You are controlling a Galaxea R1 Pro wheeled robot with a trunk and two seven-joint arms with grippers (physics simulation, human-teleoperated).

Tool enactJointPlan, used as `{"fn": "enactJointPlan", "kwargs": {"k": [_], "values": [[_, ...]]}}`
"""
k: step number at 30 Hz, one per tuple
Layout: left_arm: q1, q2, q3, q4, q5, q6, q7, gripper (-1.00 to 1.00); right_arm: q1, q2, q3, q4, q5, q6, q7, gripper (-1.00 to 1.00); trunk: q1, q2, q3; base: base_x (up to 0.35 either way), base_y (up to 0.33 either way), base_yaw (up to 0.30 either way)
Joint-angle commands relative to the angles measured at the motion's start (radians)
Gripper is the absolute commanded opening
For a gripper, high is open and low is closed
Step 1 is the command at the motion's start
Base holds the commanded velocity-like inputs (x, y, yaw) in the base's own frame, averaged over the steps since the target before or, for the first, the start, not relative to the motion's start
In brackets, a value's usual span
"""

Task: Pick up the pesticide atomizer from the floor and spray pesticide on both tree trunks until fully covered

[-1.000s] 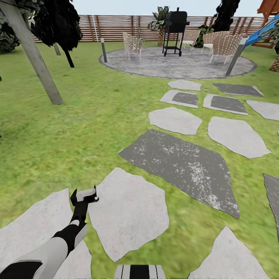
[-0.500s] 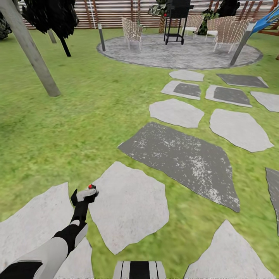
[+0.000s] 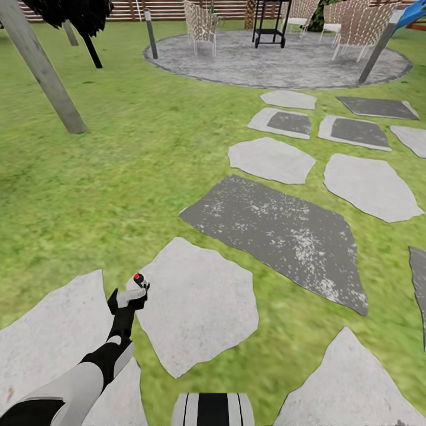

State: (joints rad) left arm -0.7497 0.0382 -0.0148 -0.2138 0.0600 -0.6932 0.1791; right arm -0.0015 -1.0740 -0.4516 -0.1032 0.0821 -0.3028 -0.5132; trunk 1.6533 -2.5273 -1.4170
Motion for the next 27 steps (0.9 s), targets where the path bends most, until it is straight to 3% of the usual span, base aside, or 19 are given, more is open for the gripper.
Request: {"fn": "enactJointPlan", "kwargs": {"k": [1, 6, 15, 27], "values": [[0.000, 0.000, -0.002, 0.001, 0.006, -0.003, -0.001, 1.00, 0.000, 0.000, -0.009, 0.000, 0.008, -0.003, -0.001, 1.00, 0.000, -0.001, -0.005, 0.000, 0.000, 0.000], [-0.001, 0.000, -0.002, 0.001, 0.006, -0.003, -0.001, 1.00, 0.000, 0.000, -0.009, 0.001, 0.008, -0.003, -0.001, 1.00, 0.003, -0.002, -0.024, 0.000, 0.000, 0.000], [-0.001, 0.000, -0.001, 0.001, 0.006, -0.003, -0.001, 1.00, 0.000, -0.001, -0.009, 0.002, 0.008, -0.002, -0.001, 1.00, 0.003, -0.002, -0.024, 0.009, 0.000, 0.000], [-0.001, 0.000, -0.002, 0.001, 0.006, -0.002, -0.001, 1.00, 0.000, -0.001, -0.008, 0.002, 0.008, -0.002, -0.001, 1.00, 0.003, -0.002, -0.024, 0.131, 0.000, 0.000]]}}
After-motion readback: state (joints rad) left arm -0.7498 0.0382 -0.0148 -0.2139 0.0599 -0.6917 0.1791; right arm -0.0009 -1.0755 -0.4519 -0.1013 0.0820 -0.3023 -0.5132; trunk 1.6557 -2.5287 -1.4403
